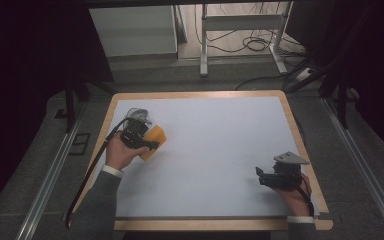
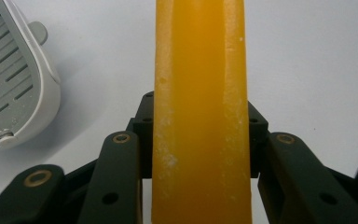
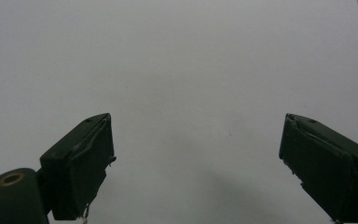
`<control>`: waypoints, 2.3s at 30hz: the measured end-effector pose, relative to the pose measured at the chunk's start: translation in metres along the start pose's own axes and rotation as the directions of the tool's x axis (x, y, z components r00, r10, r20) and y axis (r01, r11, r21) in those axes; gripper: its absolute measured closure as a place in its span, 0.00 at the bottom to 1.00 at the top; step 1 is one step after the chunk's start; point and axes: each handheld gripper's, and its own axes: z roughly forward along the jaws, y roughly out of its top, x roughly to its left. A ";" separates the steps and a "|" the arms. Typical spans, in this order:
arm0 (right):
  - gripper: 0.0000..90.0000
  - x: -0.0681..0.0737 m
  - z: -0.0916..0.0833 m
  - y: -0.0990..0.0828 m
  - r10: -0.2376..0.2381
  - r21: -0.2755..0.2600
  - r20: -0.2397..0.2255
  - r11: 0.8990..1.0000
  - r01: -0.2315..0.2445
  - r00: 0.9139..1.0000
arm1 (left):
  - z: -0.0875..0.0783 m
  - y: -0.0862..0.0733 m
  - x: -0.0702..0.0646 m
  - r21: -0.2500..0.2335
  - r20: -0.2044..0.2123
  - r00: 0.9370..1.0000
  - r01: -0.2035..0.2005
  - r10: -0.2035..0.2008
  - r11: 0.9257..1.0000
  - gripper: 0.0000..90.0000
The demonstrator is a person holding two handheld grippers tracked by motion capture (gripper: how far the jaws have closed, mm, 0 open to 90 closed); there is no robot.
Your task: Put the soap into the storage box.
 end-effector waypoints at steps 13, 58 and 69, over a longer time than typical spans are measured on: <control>0.11 0.000 -0.001 0.000 -0.002 -0.004 0.003 1.000 0.002 1.000 | 0.001 0.003 0.012 0.005 0.004 1.000 0.025 -0.025 1.000 0.67; 0.11 -0.001 0.000 -0.001 0.006 0.001 0.015 1.000 -0.006 1.000 | -0.015 0.033 0.045 -0.029 -0.023 0.996 0.089 -0.090 0.996 0.67; 0.11 -0.001 0.000 -0.001 0.005 0.001 0.016 1.000 -0.005 1.000 | -0.007 0.039 0.070 -0.027 -0.025 0.987 0.157 -0.158 0.987 0.67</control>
